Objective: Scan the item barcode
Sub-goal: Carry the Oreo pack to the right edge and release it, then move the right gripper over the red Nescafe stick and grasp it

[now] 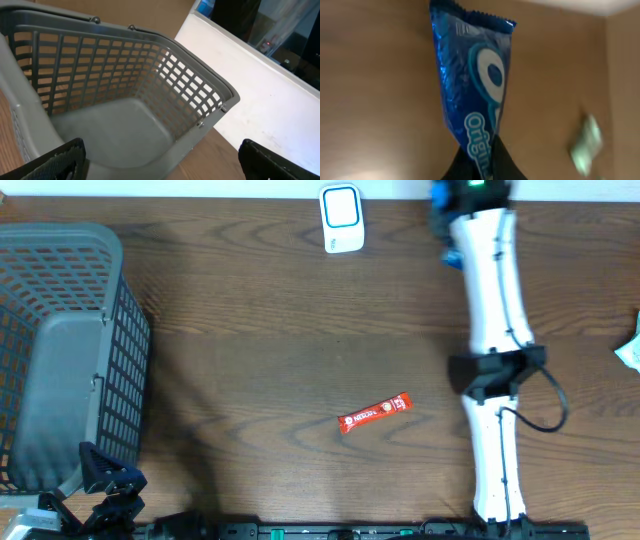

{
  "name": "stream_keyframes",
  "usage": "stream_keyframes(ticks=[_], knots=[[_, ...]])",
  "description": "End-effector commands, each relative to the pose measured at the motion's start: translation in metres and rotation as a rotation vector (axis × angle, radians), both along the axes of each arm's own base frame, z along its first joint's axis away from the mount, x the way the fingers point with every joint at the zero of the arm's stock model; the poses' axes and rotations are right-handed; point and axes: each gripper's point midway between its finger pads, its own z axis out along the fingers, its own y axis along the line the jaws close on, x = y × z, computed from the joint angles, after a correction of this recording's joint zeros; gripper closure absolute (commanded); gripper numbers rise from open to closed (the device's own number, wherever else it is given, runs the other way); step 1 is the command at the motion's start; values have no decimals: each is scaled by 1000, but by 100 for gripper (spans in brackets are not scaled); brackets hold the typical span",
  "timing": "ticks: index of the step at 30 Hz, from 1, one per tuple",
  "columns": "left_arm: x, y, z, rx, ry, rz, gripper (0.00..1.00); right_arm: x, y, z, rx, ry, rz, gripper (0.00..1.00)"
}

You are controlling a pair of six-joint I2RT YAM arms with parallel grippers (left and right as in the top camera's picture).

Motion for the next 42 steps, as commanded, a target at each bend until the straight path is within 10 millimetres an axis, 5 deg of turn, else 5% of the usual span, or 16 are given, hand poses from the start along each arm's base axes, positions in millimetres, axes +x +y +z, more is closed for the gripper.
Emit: stream_keyframes(ticks=[1,4,5,11,17,21,22,25,27,28,34,36,37,42], knots=[[-1,0,1,15,7,1,2,-29,-96,13,18,-44,-340,99],[-1,0,1,15,7,1,2,-42,-149,-2,22,-4,-452,99],[-1,0,1,15,7,1,2,-55,-186,-13,2,33,-527,99],[-1,0,1,15,7,1,2,-84,-270,-58,-25,102,-698,99],[-1,0,1,15,7,1,2,-90,-304,-123,84,147,-710,99],[-1,0,1,15,7,1,2,-94,-310,-143,105,153,-723,99],[-1,0,1,15,7,1,2,-92,-309,-144,112,147,-722,99],[-1,0,1,15,7,1,2,-81,-303,-133,165,103,-700,52],[-1,0,1,15,7,1,2,-73,-295,-119,210,66,-677,9],[-1,0,1,15,7,1,2,-67,-290,-108,236,37,-661,1],[-1,0,1,15,7,1,2,-49,-243,-10,397,-144,-529,1],[-1,0,1,15,7,1,2,-50,-214,25,473,-191,-458,1],[-1,0,1,15,7,1,2,-53,-182,57,524,-221,-366,1],[-1,0,1,15,7,1,2,-73,-101,104,512,-176,-76,1]])
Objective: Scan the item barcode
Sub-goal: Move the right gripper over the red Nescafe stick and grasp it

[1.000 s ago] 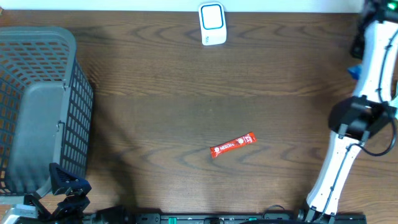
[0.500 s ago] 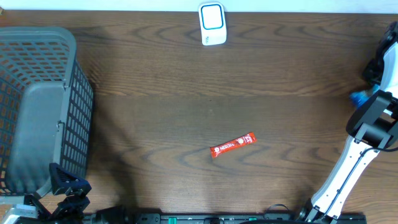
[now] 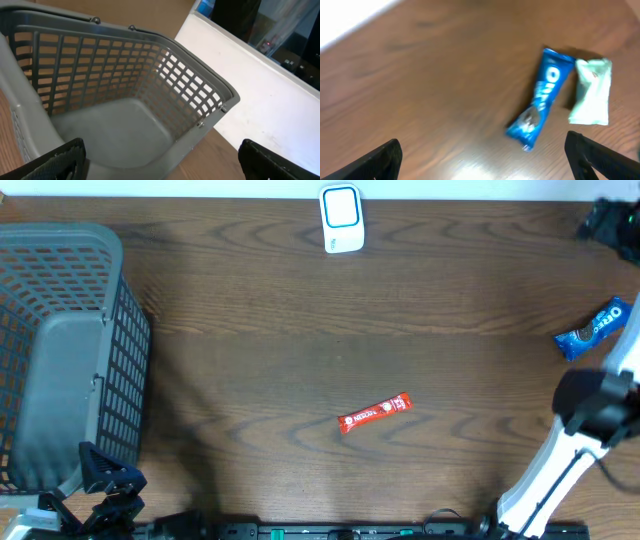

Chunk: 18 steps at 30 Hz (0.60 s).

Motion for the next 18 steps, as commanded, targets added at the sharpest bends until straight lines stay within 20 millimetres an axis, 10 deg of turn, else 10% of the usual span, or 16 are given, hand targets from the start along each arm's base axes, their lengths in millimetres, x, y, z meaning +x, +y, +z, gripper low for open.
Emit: stream_keyframes(ticks=[1,6,18], knots=[[-1,0,1,15,7,1,2,-11,92,44,0,-53,361,1],[-1,0,1,15,7,1,2,-42,189,42,27,27,760,5],[-1,0,1,15,7,1,2,-96,339,-25,104,280,1155,10]])
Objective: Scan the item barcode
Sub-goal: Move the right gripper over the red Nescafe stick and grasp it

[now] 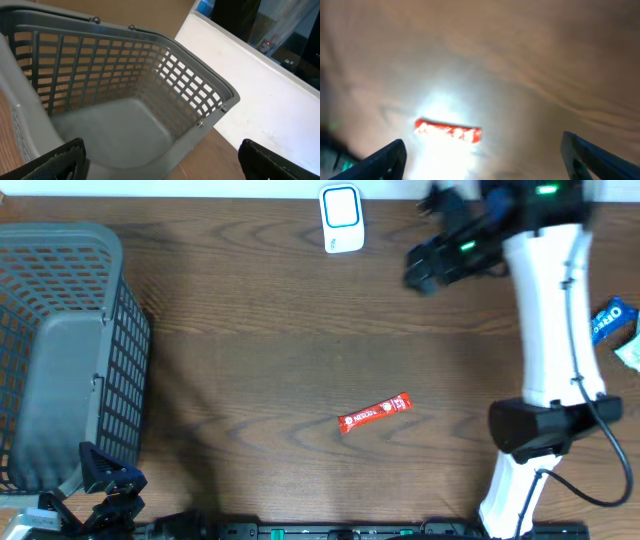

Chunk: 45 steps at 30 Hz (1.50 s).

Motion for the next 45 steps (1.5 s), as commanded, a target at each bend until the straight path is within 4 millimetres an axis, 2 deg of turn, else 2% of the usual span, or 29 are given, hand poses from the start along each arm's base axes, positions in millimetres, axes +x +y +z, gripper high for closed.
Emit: stream_keyframes(ticks=[1,5,10,15,20,26,30,33,34,35,38,40,45], knots=[[-1,0,1,15,6,1,2,-27,47,-20,-6,74,154,10],[-1,0,1,15,6,1,2,-56,83,-36,-68,113,274,6],[-1,0,1,15,6,1,2,-81,98,-59,-289,105,335,5],[-1,0,1,15,6,1,2,-104,105,-73,-435,93,365,6],[-1,0,1,15,6,1,2,-134,100,-78,-490,121,406,9],[-1,0,1,15,6,1,2,-169,56,-76,-560,135,319,7],[-1,0,1,15,6,1,2,-169,44,-81,-562,76,241,8],[-1,0,1,15,6,1,2,-165,37,-94,-592,38,232,8],[-1,0,1,15,6,1,2,-163,34,-100,-609,28,230,7],[-1,0,1,15,6,1,2,-157,31,-114,-637,1,225,1],[-1,0,1,16,7,1,2,-149,25,-137,-684,-46,252,1],[-1,0,1,15,6,1,2,-150,21,-149,-700,-47,259,1],[-1,0,1,16,7,1,2,-164,41,-168,-582,21,381,1]])
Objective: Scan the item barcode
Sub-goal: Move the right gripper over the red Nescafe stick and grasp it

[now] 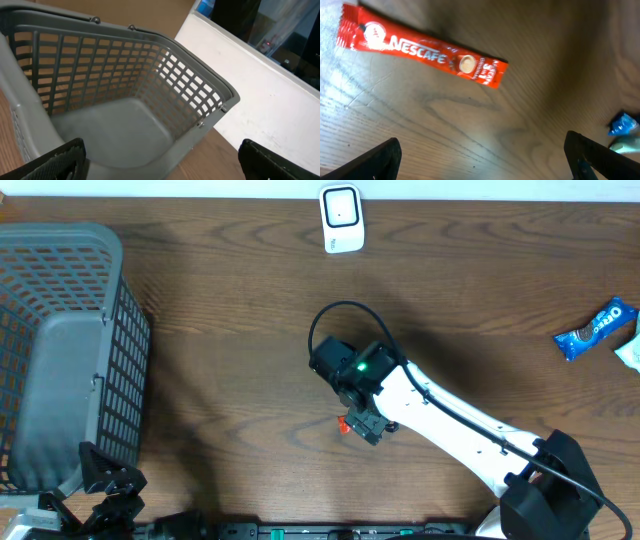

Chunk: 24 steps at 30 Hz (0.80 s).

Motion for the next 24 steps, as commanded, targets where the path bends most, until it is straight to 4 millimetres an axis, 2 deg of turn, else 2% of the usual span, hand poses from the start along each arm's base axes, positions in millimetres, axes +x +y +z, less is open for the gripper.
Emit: stream_keyframes(ticks=[1,5,9,10,12,14,18,24], knots=[[-1,0,1,16,7,1,2,-8,14,-7,65,87,107,1],[-1,0,1,16,7,1,2,-7,17,-9,84,108,157,4],[-1,0,1,15,6,1,2,-1,25,-14,118,91,183,23],[-1,0,1,15,6,1,2,1,26,-17,126,82,189,23],[-1,0,1,16,7,1,2,4,30,-26,143,63,200,14],[-1,0,1,15,6,1,2,5,30,-35,145,60,234,12],[-1,0,1,15,6,1,2,0,25,-55,126,78,331,15],[-1,0,1,15,6,1,2,-2,22,-76,127,71,395,24]])
